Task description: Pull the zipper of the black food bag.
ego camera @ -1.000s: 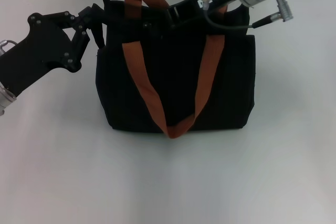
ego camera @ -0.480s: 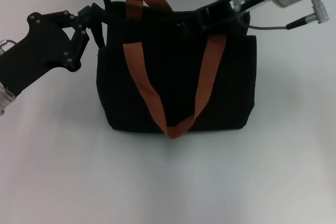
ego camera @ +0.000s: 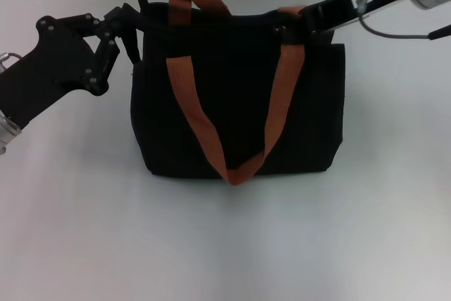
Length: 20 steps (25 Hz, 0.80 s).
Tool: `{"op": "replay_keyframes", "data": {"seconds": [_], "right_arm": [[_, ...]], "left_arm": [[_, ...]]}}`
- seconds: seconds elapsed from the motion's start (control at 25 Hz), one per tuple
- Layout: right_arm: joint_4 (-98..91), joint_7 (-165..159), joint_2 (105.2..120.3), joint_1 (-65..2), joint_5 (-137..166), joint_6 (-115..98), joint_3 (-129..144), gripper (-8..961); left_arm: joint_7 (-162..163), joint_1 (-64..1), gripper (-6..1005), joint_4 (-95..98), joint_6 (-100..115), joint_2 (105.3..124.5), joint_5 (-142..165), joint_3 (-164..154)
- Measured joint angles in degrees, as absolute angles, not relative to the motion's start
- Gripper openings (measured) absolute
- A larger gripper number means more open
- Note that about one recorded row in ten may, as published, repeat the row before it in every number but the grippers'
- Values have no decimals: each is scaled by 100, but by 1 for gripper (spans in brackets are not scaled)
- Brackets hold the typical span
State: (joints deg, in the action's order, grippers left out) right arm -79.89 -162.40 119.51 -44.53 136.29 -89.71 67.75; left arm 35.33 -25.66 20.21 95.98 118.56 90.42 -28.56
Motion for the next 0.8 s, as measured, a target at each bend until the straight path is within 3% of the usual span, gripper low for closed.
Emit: {"op": "replay_keyframes", "data": {"seconds": [0.72,0.8], "right_arm": [[-8030,-16091,11924,-4364,13188,-9142,6401,13],[-8031,-16085,11924,-4364,13184,-9157,6399,87]], "left_arm": [[3533,-2561,19,2015,9597,11856,9041,-2872],[3533,-2561,19,2014,9598,11856,9041,-2871]]}}
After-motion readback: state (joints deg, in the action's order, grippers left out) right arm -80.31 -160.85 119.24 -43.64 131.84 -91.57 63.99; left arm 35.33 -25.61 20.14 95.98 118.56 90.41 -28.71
